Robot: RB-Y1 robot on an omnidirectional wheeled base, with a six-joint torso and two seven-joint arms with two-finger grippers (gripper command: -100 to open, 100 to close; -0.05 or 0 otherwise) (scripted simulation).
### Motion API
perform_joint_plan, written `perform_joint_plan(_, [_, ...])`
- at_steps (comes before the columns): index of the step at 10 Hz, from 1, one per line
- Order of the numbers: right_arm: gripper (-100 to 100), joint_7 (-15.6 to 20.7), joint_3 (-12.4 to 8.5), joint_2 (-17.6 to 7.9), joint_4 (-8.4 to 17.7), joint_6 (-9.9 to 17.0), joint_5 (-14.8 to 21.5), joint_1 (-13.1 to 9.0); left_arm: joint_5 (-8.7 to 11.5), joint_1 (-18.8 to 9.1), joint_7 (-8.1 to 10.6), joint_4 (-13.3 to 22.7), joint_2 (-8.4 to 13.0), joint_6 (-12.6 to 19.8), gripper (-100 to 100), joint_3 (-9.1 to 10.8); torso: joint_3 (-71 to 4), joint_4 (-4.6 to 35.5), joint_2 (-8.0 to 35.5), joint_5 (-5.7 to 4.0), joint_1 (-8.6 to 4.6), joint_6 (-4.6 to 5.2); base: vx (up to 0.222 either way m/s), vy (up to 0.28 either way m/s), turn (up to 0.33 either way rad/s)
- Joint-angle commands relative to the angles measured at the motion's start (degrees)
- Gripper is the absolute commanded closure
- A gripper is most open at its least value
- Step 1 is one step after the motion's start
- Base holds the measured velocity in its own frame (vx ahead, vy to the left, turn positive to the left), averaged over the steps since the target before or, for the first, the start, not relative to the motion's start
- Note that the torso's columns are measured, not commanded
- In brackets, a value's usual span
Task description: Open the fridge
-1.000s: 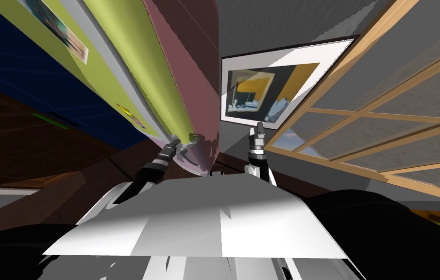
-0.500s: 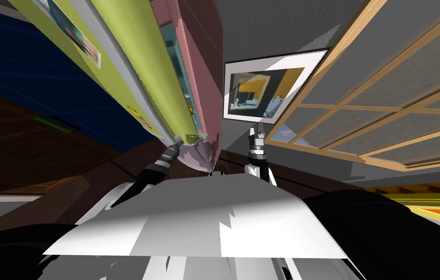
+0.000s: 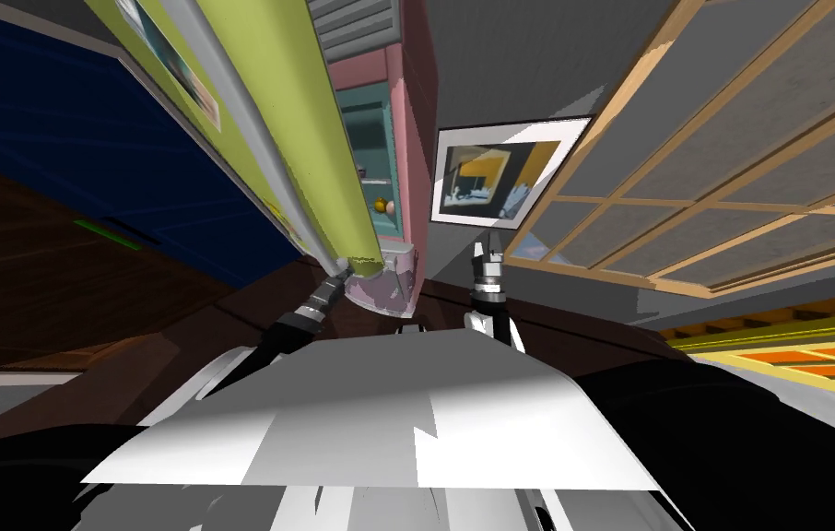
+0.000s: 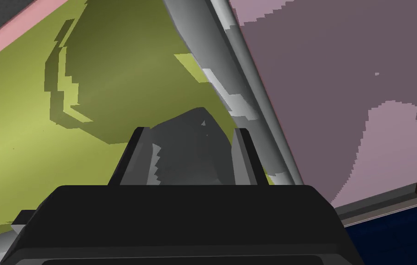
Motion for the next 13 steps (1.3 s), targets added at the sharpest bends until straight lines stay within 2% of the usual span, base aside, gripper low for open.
perform_joint_plan(1, [0, 0.00, 0.00, 0.00, 0.00, 0.00, 0.00, 0.00, 0.45, -0.20, 0.48, -0.54, 2.36, -1.81, 100, -0.18, 0.01, -0.01, 0.09, -0.02, 0.00, 0.03, -0.204, 0.306, -0.114])
perform_joint_plan(2, [0, 0.00, 0.00, -0.01, 0.00, 0.00, 0.00, 0.00, 0.71, 0.01, 0.71, -0.74, 3.55, -2.62, 100, -0.65, 0.10, -0.03, 0.16, 0.03, 0.05, 0.07, -0.194, 0.323, -0.140])
perform_joint_plan(3, [0, 0.00, -0.01, -0.01, 0.00, 0.00, 0.00, 0.00, 0.71, 0.01, 0.71, -0.74, 3.55, -2.62, 100, -0.65, 0.16, -0.04, 0.21, 0.04, 0.00, 0.10, -0.198, 0.232, -0.041])
perform_joint_plan(4, [0, 0.00, 0.00, 0.00, 0.00, 0.00, 0.00, 0.00, 0.79, 0.50, 0.72, -0.73, 3.60, -2.41, 100, -0.90, 0.18, -0.04, 0.24, -0.03, -0.39, 0.08, -0.093, 0.088, 0.003])
perform_joint_plan(5, [0, 0.00, 0.01, 0.01, 0.00, 0.00, 0.00, 0.02, 0.95, 0.66, 1.02, -0.73, 4.88, -3.55, 100, -1.13, 0.11, -0.23, 0.00, -0.13, -0.96, 0.19, -0.059, 0.174, -0.062])
perform_joint_plan(6, [0, 0.00, 0.01, 0.01, -0.01, -0.01, 0.00, 0.01, 1.11, 0.80, 1.31, -0.73, 6.11, -4.65, 100, -1.38, 0.10, -0.26, 0.04, -0.08, -0.63, 0.23, -0.129, 0.333, -0.168])
perform_joint_plan(7, [0, 0.00, 0.00, -0.01, -0.01, 0.00, 0.00, 0.00, 1.11, 0.80, 1.31, -0.73, 6.11, -4.65, 100, -1.38, 0.22, -0.11, 0.28, 0.10, 0.14, 0.16, -0.117, 0.235, -0.078])
perform_joint_plan(9, [0, 0.00, 0.00, 0.00, 0.00, 0.00, 0.00, 0.01, 1.42, 1.08, 1.88, -0.72, 8.56, -6.85, 100, -1.87, 0.00, -0.09, -0.02, 0.04, -0.04, 0.12, -0.115, 0.275, -0.082])
perform_joint_plan(10, [0, 0.00, -0.01, -0.01, 0.00, 0.00, 0.00, 0.00, 1.42, 1.08, 1.88, -0.72, 8.56, -6.85, 100, -1.87, 0.02, -0.05, 0.07, 0.09, 0.27, 0.13, -0.137, 0.269, -0.070])
perform_joint_plan(12, [0, 0.00, 0.00, 0.00, 0.00, 0.00, 0.00, 0.01, 1.74, 1.35, 2.46, -0.71, 11.01, -9.06, 100, -2.37, -0.24, -0.11, -0.32, 0.00, -0.06, 0.15, -0.093, 0.289, -0.096])
perform_joint_plan(13, [0, 0.00, -0.01, -0.01, 0.00, 0.00, 0.00, 0.01, 1.74, 1.35, 2.46, -0.71, 11.01, -9.06, 100, -2.37, -0.29, -0.12, -0.37, 0.03, 0.09, 0.19, -0.125, 0.264, -0.058])
